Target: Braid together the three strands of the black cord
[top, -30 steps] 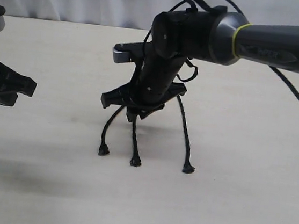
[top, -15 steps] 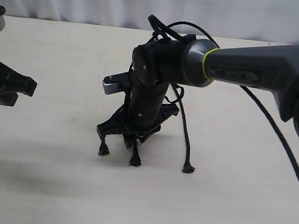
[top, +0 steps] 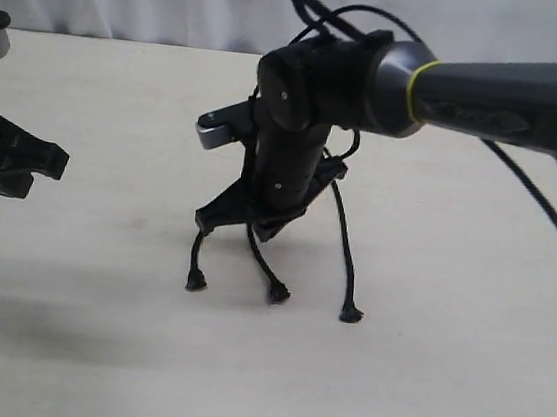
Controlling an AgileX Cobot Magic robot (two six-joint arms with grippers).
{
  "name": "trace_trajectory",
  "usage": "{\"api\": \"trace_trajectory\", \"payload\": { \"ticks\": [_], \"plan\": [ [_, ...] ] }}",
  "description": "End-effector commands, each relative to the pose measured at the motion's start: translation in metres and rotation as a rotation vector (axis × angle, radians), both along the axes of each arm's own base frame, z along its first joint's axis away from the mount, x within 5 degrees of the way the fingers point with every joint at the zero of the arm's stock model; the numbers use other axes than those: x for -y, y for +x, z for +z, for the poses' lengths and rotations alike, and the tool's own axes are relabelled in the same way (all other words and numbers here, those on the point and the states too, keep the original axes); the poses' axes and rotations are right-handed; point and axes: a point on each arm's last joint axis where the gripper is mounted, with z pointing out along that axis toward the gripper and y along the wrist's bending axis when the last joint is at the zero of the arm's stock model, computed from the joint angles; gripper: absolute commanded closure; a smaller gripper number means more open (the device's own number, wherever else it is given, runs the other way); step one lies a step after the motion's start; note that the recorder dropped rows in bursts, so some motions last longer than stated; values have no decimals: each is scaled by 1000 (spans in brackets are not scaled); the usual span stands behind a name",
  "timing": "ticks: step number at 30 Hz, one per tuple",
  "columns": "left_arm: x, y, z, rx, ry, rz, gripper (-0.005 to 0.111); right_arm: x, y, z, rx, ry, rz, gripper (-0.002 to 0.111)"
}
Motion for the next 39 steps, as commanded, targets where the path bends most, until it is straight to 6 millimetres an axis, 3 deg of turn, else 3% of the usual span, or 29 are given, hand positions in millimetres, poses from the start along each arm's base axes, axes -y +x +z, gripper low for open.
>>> {"api": "trace_trajectory", "payload": {
  "ticks": [1, 6, 8, 12, 16, 20, 27, 32, 33, 36, 39],
  "plan": [
    [3, 0, 1, -5, -9, -6, 107, 32, 15, 22, 36, -53, -6, 104],
    [3, -2, 1, -18, -9, -7, 107, 60, 28, 23, -9, -38, -95, 104],
    [3, -1, 1, -13, -12, -5, 107, 55, 25, 21, -48, 34, -90, 104],
    [3, -1, 1, -11, -12, -5, 107, 26, 9, 6, -48, 89, -32, 101],
    [3, -1, 1, -11, -12, -5, 107, 0, -6, -20, -86, 48, 45, 76],
    [3, -1, 1, -11, -12, -5, 107, -7, -7, -31, -68, 33, 61, 72],
    [3, -1, 1, -10, -10, -6, 107, -6, -5, -48, -81, -6, 52, 73],
    [3, -1, 1, -10, -10, -6, 107, -5, -5, -48, -73, -24, 73, 104],
    [3, -1, 1, -10, -10, -6, 107, -4, -5, -48, -70, -28, 76, 104],
    [3, -1, 1, -9, -7, -11, 107, -3, -1, -37, -41, -53, 98, 104],
    [3, -1, 1, -8, -5, -17, 107, 0, 6, -10, 18, -69, 113, 104]
  ]
}}
